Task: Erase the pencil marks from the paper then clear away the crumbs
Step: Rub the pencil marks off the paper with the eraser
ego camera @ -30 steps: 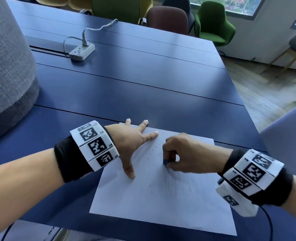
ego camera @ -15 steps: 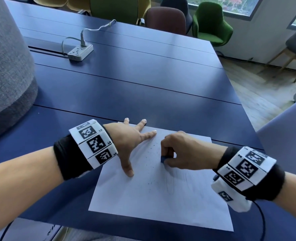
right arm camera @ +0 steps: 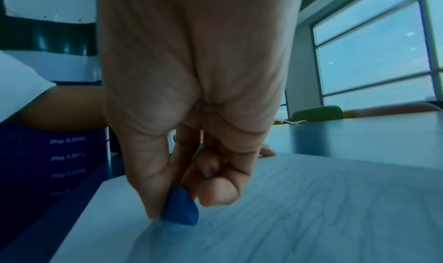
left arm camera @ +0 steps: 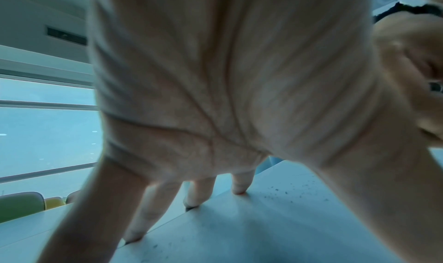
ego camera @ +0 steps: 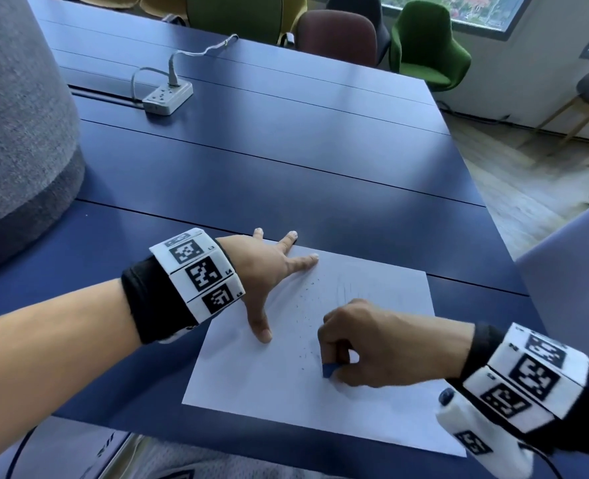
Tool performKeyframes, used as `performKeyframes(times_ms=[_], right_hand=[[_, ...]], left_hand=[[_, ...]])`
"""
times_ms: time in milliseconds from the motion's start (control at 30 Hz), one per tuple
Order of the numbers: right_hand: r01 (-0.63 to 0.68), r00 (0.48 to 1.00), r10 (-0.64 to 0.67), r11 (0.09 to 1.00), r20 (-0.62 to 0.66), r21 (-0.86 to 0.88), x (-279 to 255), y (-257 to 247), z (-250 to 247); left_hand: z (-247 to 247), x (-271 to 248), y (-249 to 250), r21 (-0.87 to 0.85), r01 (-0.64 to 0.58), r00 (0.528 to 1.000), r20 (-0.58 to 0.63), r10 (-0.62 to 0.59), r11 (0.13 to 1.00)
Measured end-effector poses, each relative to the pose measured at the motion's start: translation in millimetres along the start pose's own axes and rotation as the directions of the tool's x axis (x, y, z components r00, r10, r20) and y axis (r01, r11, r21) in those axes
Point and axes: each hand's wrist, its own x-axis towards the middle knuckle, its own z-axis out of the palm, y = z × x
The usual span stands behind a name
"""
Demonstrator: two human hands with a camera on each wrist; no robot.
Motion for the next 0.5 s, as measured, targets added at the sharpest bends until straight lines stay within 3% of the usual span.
performKeyframes(times_ms=[133,300,500], right_hand=[[-0.055,0.986,0.055,0.998,-0.156,0.005,4,14,-5],[-0.009,0.999,0.011,0.999,-0.032,0.047,-3,2,1],[-0.106,0.96,0.098,0.994,-0.262,-0.016,-11,11,7]], left_hand=[[0,1,-1,-0.001,0.005,1.0,-0.008,-0.005,1.0],[0,0,-1,-0.005,0.001,1.0,-0.003,-0.001,1.0],[0,2,-1,0.003,-0.005,1.0,-0.012,0.005,1.0]])
